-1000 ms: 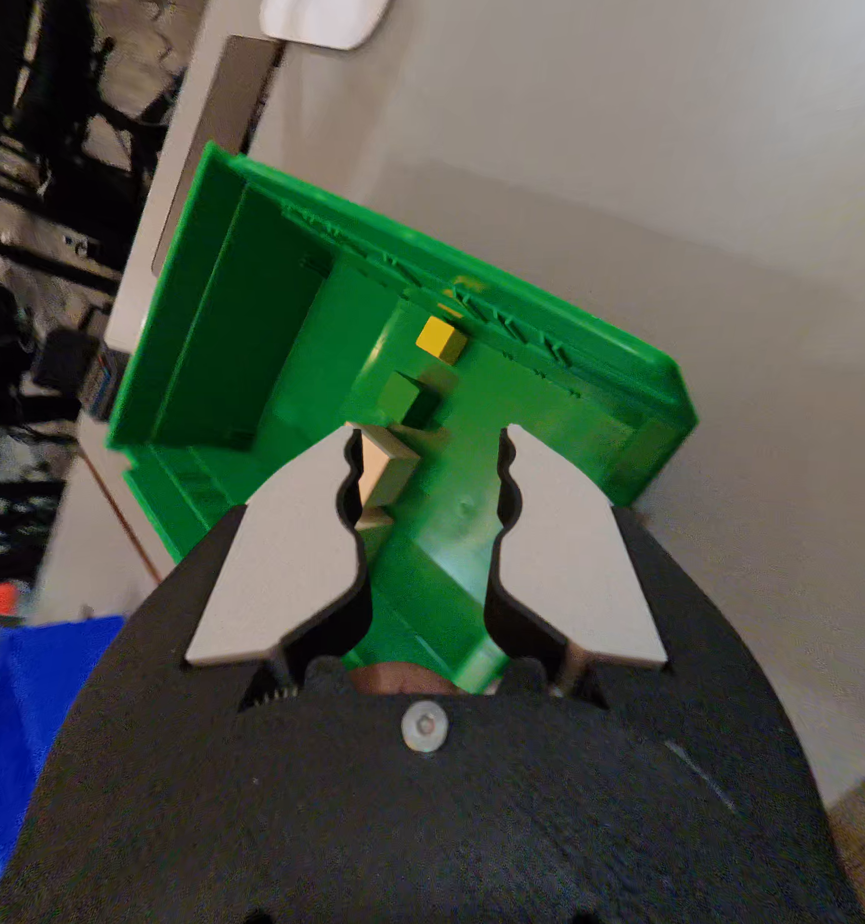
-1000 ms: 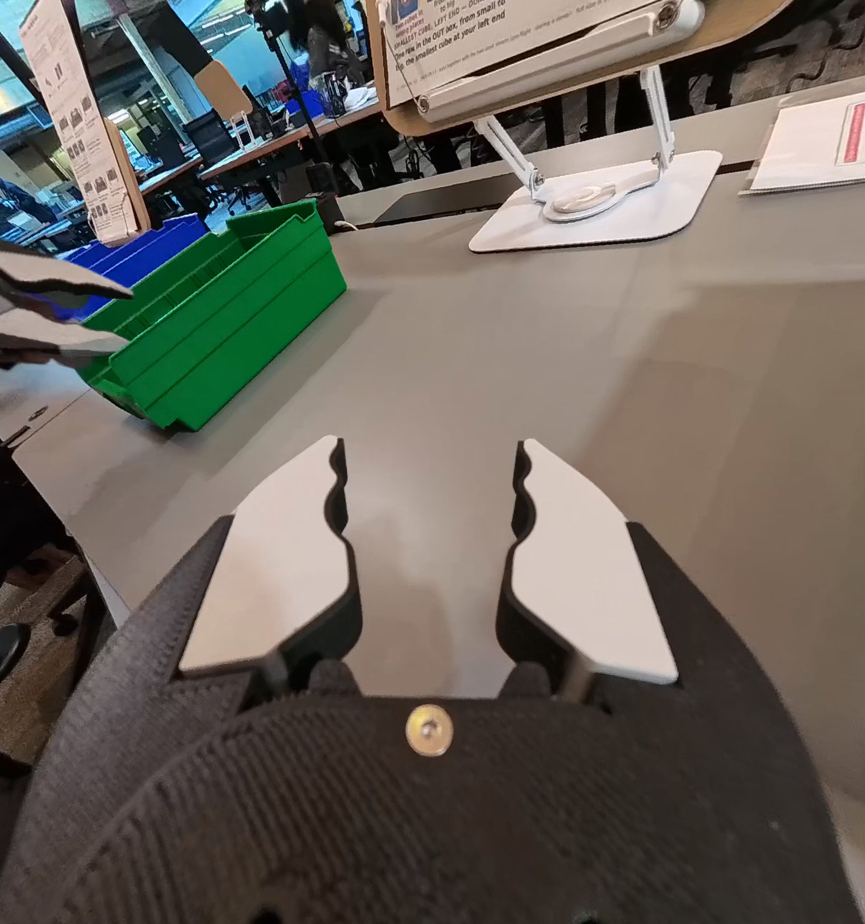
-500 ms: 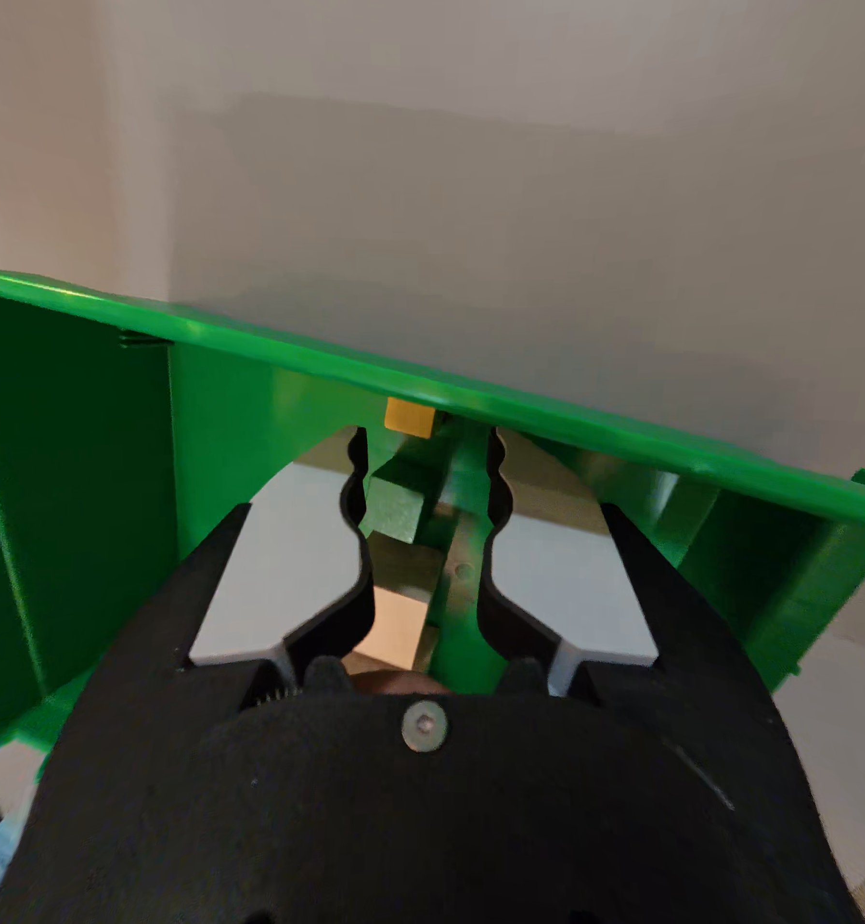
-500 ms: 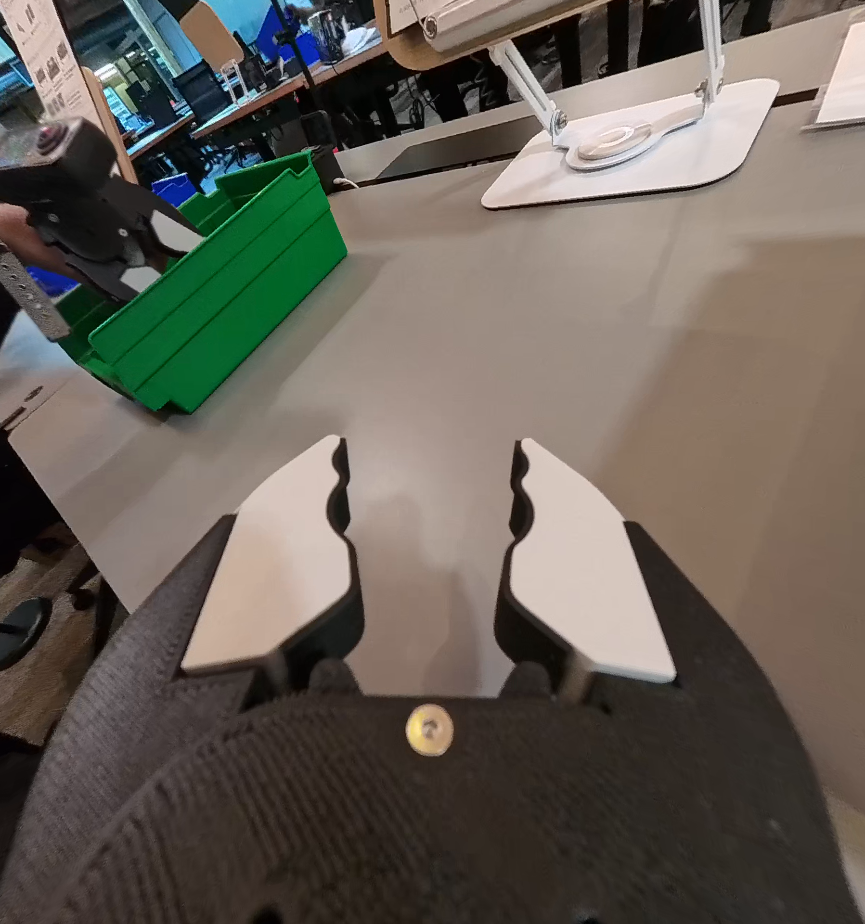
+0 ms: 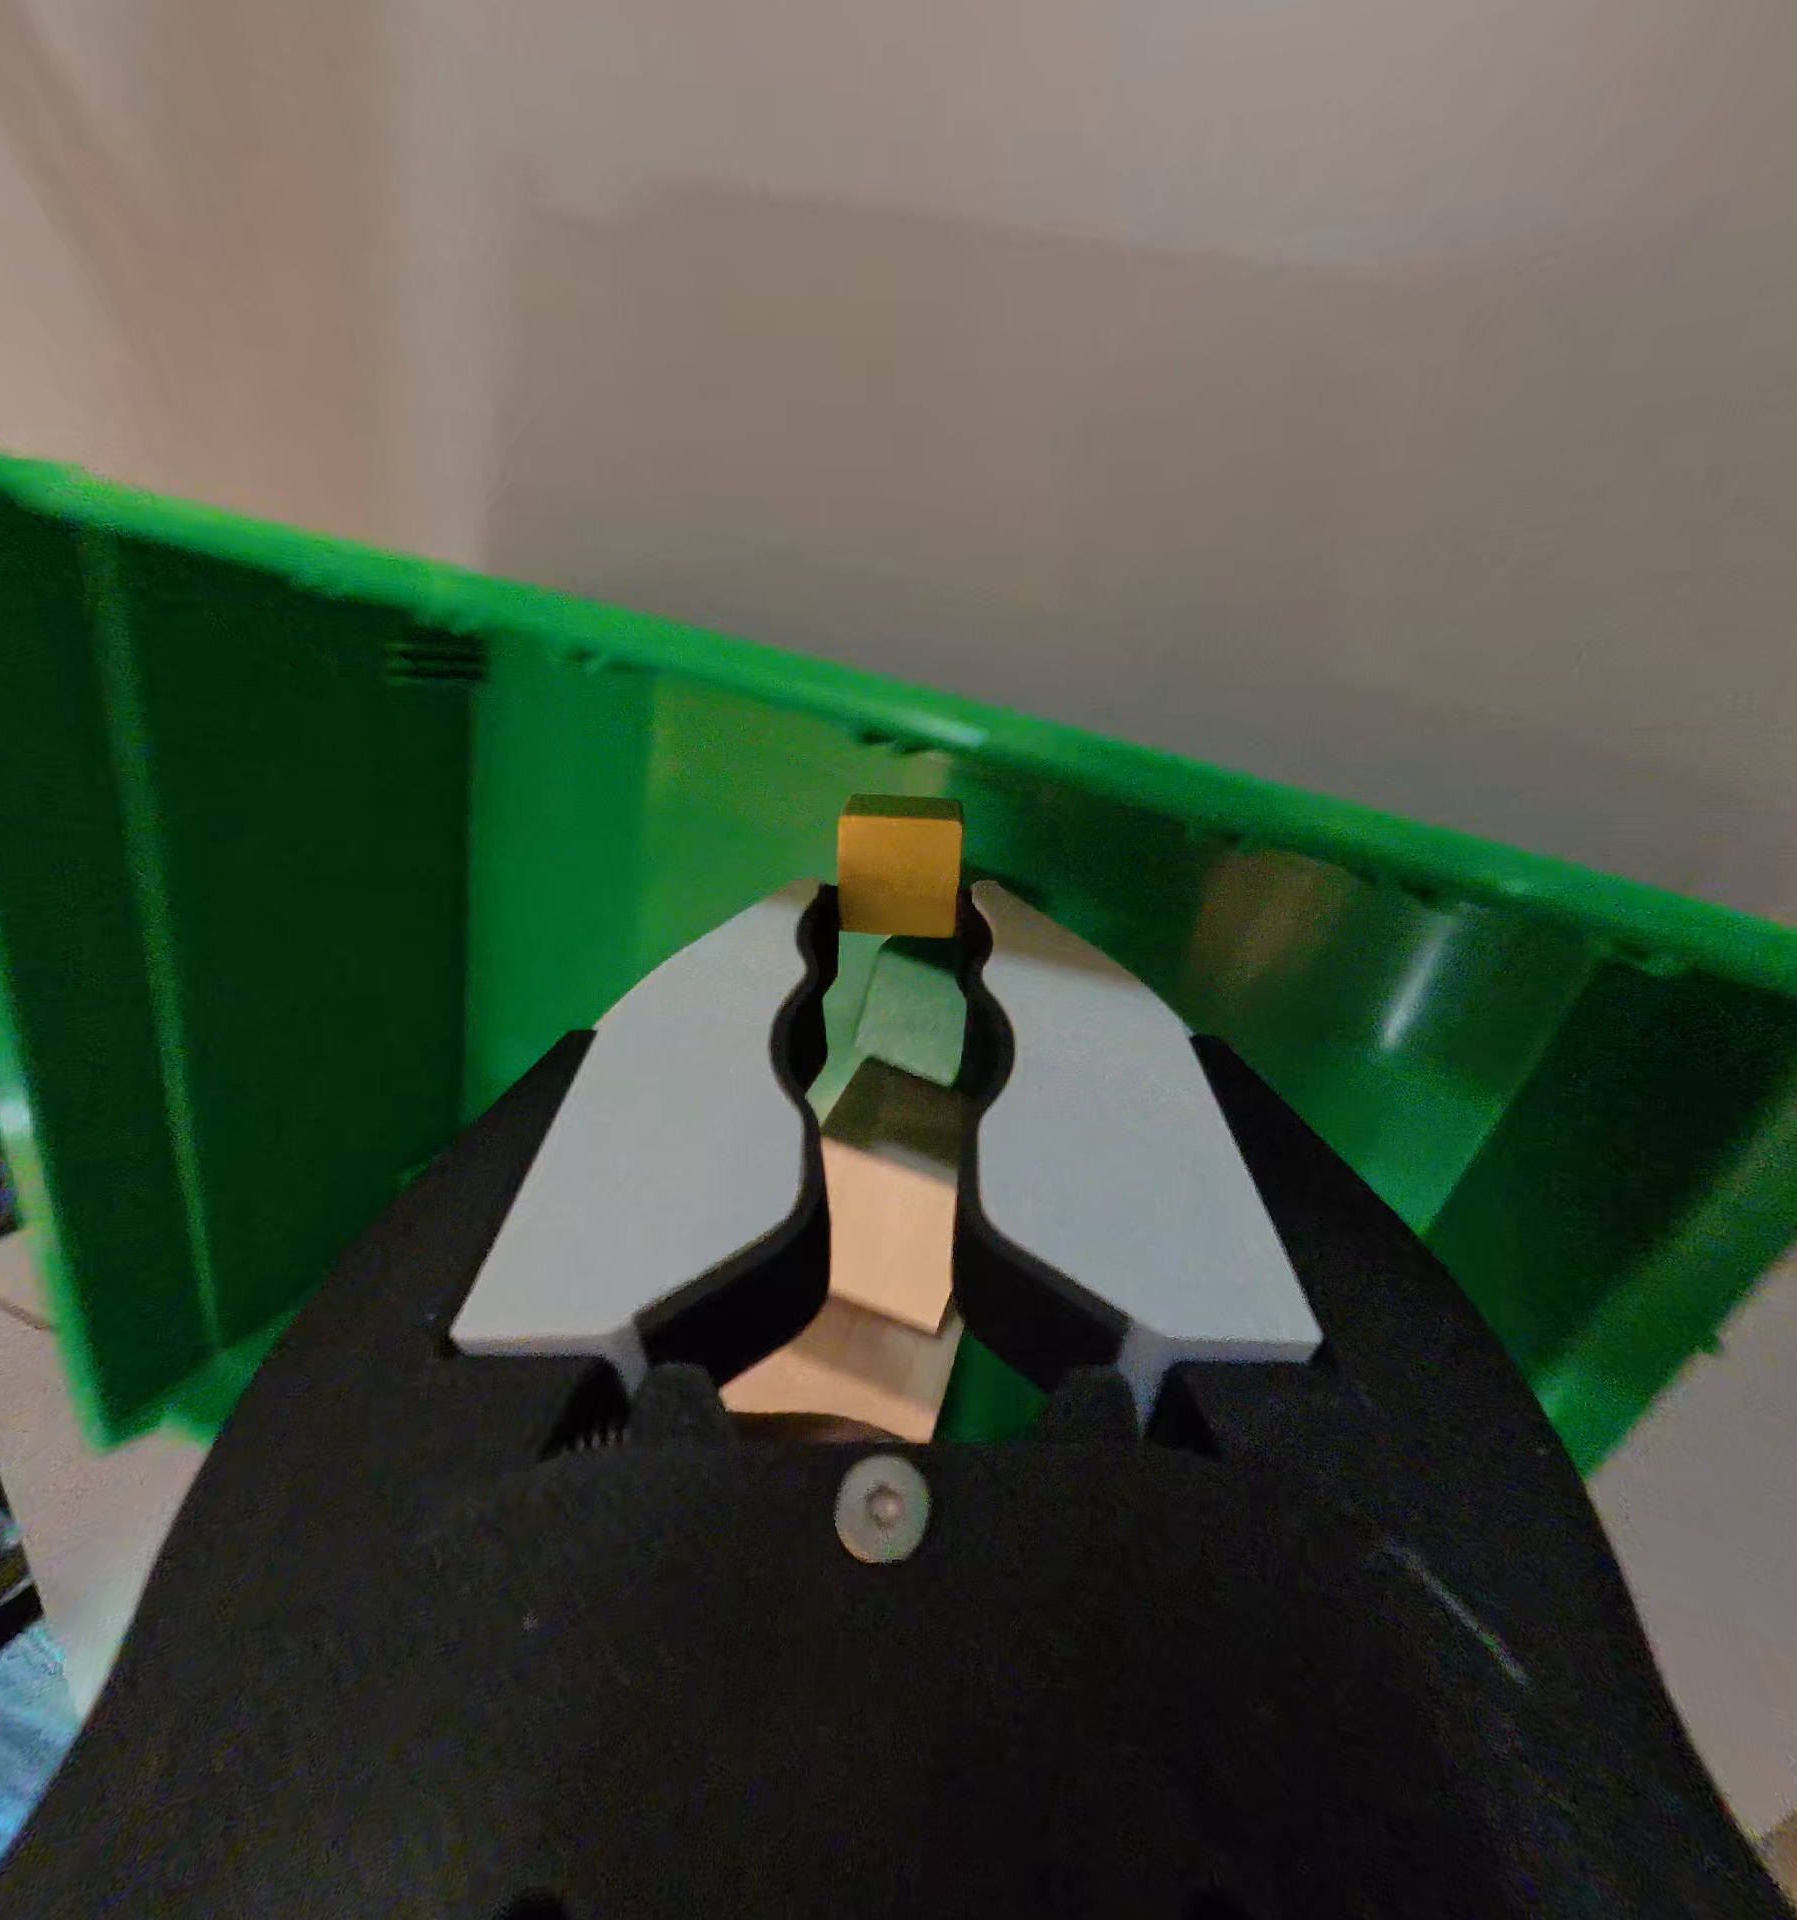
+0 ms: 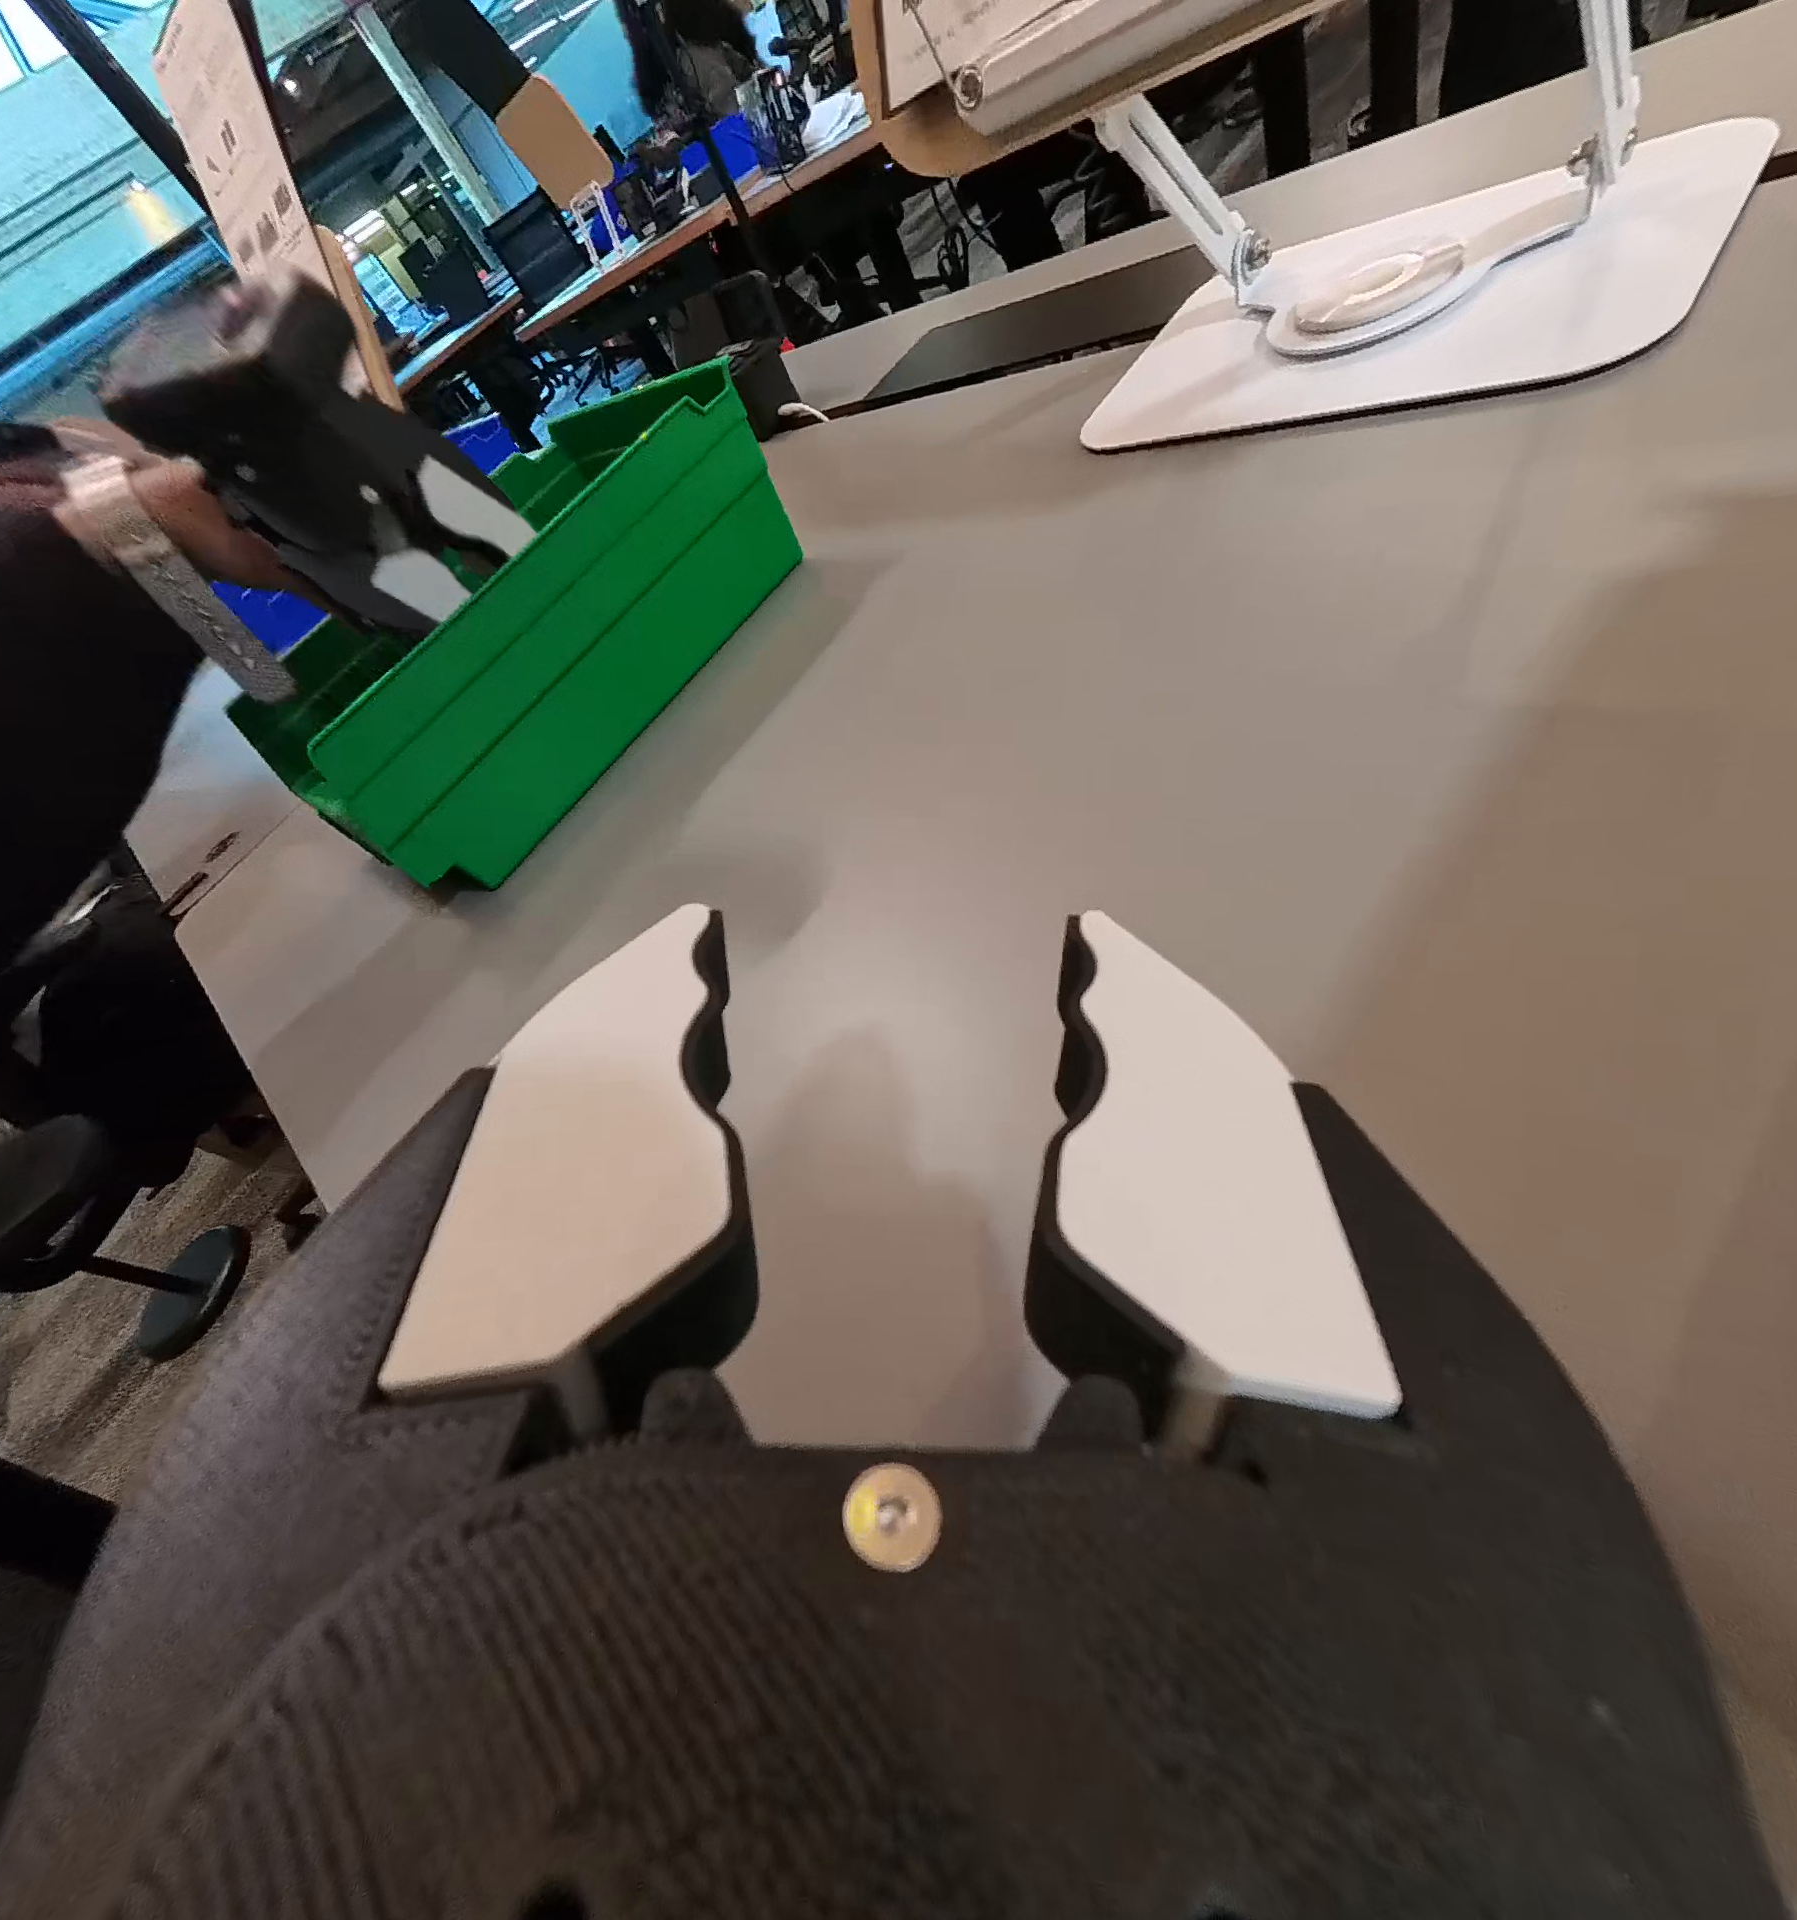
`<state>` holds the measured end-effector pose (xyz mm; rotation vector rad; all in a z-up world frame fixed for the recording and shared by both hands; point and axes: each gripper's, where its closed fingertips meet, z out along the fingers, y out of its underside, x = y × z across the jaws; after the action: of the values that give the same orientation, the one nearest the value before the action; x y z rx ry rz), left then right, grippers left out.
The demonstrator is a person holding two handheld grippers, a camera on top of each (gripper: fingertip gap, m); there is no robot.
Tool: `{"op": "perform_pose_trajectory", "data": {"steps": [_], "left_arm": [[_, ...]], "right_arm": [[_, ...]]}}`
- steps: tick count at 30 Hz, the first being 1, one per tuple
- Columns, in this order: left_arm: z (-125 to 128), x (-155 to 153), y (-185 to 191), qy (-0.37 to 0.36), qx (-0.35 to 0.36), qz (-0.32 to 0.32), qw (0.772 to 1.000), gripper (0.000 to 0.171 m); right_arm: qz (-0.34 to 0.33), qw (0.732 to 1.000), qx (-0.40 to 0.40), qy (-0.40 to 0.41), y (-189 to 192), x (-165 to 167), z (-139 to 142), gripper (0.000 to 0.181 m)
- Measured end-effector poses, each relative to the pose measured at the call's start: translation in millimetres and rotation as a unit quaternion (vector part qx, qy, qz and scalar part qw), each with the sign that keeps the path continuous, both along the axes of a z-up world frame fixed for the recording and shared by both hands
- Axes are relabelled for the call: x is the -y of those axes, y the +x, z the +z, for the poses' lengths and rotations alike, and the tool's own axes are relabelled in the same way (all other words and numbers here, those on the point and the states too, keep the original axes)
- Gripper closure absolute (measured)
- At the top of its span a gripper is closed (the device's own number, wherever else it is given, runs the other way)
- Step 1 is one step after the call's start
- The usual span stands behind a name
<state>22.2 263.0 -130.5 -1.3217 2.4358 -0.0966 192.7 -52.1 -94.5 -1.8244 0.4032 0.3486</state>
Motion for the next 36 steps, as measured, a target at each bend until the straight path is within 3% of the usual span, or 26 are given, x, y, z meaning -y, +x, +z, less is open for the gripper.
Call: {"op": "perform_pose_trajectory", "data": {"steps": [4,6,9,11,13,15,17,20,23,25,28,31,36], "left_arm": [[78.8,-3.2,-4.2,-0.037,0.138,0.061,0.988,0.148],[126.8,18.4,-1.8,-0.107,0.255,0.076,0.958,0.149],[193.6,66.0,1.2,-0.243,0.44,0.093,0.86,0.149],[216.9,102.9,0.7,-0.377,0.492,0.113,0.777,0.15],[220.6,139.5,5.7,-0.501,0.493,0.125,0.7,0.15],[202.9,172.8,19.7,-0.567,0.466,0.141,0.664,0.15],[178.3,208.9,35.3,-0.598,0.446,0.14,0.652,0.15],[146.8,262.3,51.1,-0.633,0.43,0.112,0.634,0.15],[113.9,296.4,62.1,-0.631,0.407,0.088,0.654,0.15],[101.1,301.9,67.6,-0.638,0.397,0.091,0.653,0.15],[96.4,303.7,68.1,-0.677,0.382,0.099,0.621,0.15],[88.4,303.2,67.4,-0.687,0.361,0.099,0.623,0.15],[88.9,288.6,66.5,-0.692,0.368,0.102,0.612,0.15]], "right_arm": [[0.011,1.0,0.007,0.005,-5.8,-0.5,4.0,0.12],[0.024,1.0,0.006,0.015,-12.5,-1.9,8.7,0.12],[0.048,0.998,0.008,0.032,-23.8,-4.2,16.9,0.12],[0.067,0.997,0.015,0.046,-31.5,-4.7,23.2,0.12],[0.087,0.993,0.028,0.07,-38.9,-3.2,33.2,0.123],[0.103,0.985,0.052,0.128,-45.3,3.0,55.7,0.134],[0.119,0.975,0.071,0.175,-52.0,11.4,72.6,0.137],[0.135,0.971,0.047,0.191,-59.1,15.4,76.6,0.129],[0.163,0.97,-0.025,0.18,-67.1,11.5,70.4,0.118],[0.18,0.964,-0.07,0.18,-71.6,10.7,70.5,0.117],[0.18,0.967,-0.086,0.162,-73.4,8.8,63.0,0.117],[0.207,0.965,-0.11,0.12,-82.9,4.3,45.9,0.101],[0.201,0.954,-0.147,0.165,-71.2,-22.4,57.3,0.119]]}}
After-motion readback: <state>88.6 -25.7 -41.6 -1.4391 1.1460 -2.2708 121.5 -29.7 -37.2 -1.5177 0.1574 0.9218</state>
